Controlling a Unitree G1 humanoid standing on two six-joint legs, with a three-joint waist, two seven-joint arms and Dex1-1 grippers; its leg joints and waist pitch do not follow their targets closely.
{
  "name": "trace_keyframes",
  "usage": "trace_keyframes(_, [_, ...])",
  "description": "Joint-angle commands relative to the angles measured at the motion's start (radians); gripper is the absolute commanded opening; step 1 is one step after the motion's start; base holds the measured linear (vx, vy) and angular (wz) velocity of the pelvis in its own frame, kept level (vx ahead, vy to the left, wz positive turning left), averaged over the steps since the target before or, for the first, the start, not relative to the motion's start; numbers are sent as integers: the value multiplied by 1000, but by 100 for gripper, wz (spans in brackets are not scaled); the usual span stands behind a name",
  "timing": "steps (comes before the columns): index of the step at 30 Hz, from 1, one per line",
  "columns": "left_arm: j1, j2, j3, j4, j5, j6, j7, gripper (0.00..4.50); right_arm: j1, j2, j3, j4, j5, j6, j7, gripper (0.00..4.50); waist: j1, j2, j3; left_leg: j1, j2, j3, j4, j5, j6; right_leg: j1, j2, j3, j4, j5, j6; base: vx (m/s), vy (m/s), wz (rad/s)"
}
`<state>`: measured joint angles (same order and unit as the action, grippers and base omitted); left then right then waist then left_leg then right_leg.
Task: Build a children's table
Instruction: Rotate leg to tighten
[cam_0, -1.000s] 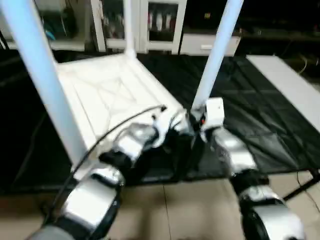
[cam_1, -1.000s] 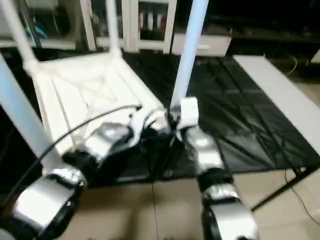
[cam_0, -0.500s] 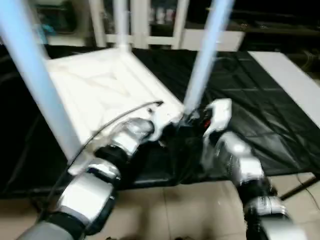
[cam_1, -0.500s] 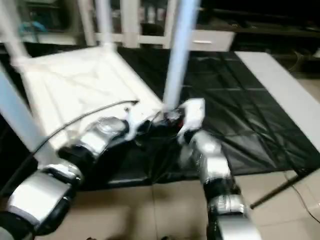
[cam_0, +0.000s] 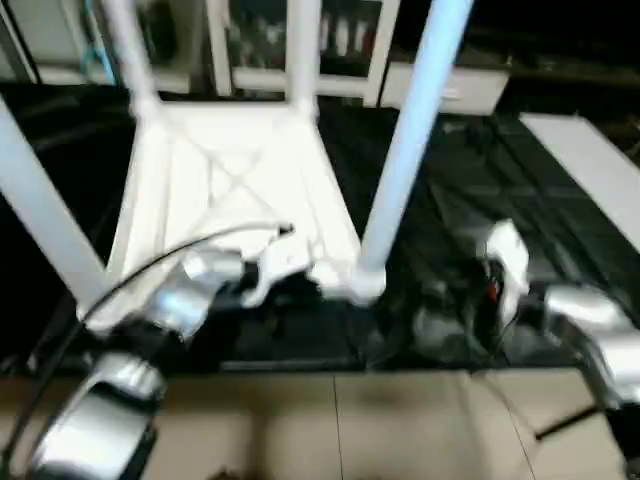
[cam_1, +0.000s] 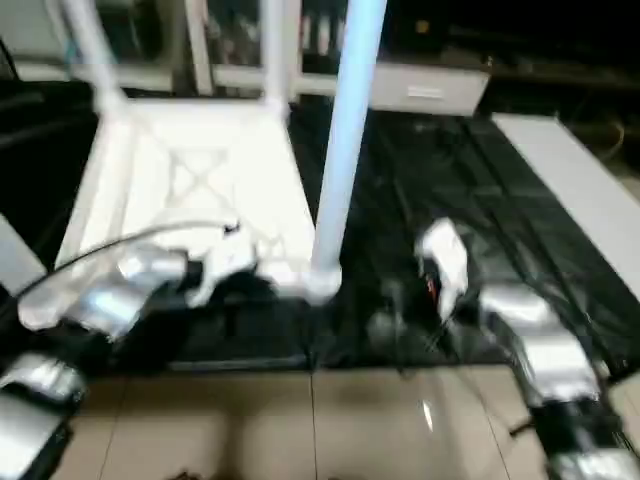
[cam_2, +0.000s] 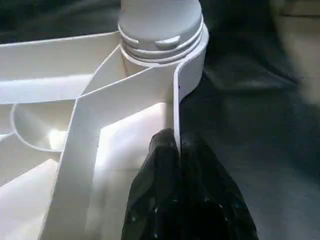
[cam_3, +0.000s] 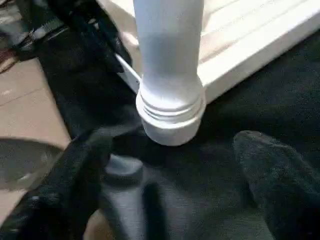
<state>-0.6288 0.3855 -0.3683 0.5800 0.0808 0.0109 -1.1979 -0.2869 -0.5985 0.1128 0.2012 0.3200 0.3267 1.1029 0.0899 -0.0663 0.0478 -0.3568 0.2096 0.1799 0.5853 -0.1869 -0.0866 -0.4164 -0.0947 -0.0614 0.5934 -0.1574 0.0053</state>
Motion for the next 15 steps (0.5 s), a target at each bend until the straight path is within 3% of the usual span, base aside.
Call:
trace_keyframes(1, [42, -6, -70, -35, -12, 35, -82, 0, -12, 3, 23, -12, -13, 3, 24, 445, -5, -7, -51, 8, 27, 0, -80, -306, 25, 36, -47, 37, -76, -367, -167, 0, 0, 0])
trace_keyframes(5, [44, -3, -89, -76, -31, 42, -140, 0, -51, 65, 74, 46, -46, -44, 41, 445, -10, 2, -55, 3, 24, -1, -81, -295, 15, 39, -45, 37, -71, -327, -183, 0, 0, 0])
trace_keyframes(8, [39, -12, -103, -76, -18, 34, -148, 0, -86, 108, 97, 99, -63, -70, 41, 445, -9, 3, -58, 8, 24, 1, -78, -287, 9, 38, -44, 37, -67, -298, -198, 0, 0, 0])
trace_keyframes(10, [40, -12, -103, -87, -12, 44, -153, 0, -103, 113, 116, 126, -80, -94, 40, 445, -2, 5, -57, 19, 27, 7, -75, -274, 12, 33, -40, 41, -63, -238, -221, 0, 0, 0])
trace_keyframes(12, [40, -11, -103, -93, -11, 49, -157, 0, -113, 118, 122, 141, -83, -100, 43, 445, -7, 6, -60, 7, 24, 4, -77, -249, 11, 45, -39, 40, -55, -210, -224, 0, 0, 0])
trace_keyframes(15, [40, -8, -104, -102, -10, 60, -160, 0, -136, 133, 130, 179, -101, -135, 49, 429, -9, 3, -60, 7, 22, 5, -75, -249, 15, 46, -40, 41, -57, -223, -218, 0, 0, 0])
